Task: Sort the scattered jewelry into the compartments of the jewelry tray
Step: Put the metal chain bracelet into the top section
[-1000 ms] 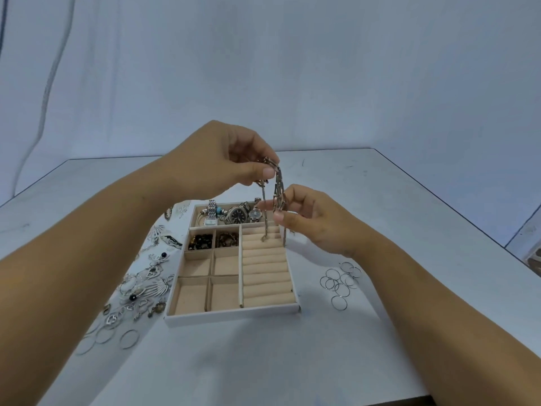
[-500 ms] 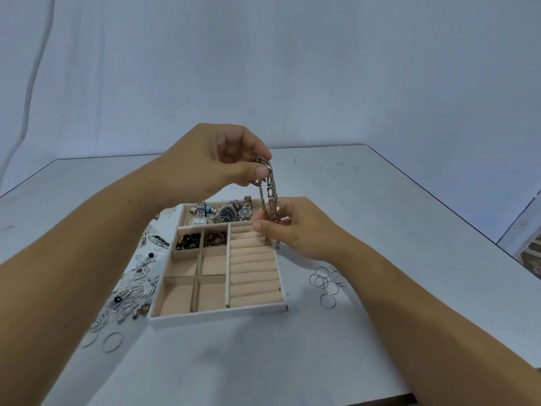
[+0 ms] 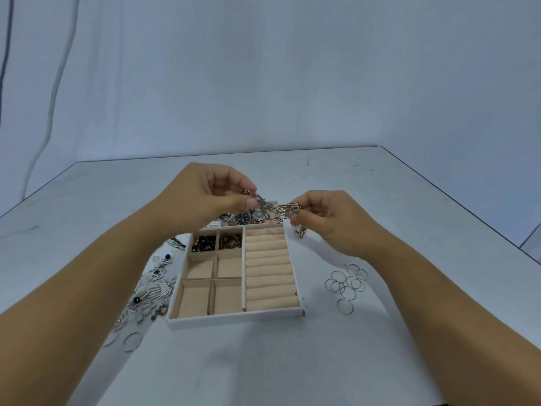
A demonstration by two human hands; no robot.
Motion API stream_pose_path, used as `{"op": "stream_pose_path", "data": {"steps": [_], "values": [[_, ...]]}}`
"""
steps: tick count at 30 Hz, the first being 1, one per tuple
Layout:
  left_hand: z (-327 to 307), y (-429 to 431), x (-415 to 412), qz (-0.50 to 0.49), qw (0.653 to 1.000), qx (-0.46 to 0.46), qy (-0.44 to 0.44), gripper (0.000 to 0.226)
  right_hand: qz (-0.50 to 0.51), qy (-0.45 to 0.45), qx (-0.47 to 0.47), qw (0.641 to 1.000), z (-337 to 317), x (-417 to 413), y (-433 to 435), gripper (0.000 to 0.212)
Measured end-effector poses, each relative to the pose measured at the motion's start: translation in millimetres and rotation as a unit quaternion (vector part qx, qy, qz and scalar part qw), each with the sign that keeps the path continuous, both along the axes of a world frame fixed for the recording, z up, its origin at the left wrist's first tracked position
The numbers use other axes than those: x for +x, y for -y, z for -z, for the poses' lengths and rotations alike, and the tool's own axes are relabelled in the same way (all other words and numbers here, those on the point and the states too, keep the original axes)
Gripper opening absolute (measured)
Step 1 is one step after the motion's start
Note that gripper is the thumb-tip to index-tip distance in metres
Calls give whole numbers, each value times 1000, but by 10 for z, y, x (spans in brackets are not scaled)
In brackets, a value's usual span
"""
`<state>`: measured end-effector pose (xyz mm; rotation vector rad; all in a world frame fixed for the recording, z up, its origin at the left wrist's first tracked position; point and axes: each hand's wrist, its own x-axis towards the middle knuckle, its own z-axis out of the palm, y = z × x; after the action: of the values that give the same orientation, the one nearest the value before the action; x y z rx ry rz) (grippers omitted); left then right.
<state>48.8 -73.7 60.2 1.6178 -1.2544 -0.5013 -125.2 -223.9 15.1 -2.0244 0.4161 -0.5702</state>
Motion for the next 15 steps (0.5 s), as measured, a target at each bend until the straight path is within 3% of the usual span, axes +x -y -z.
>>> {"op": "stream_pose_path", "data": {"steps": [10,15], "values": [[-1,-75,153,-46,997,-57,-22,23,-3,-40,-28,999,-287,194,-26,9],[-239,-74,210,-32,997,-69,10,24,-24,-46,-16,999,-339,334,-81,11]]}}
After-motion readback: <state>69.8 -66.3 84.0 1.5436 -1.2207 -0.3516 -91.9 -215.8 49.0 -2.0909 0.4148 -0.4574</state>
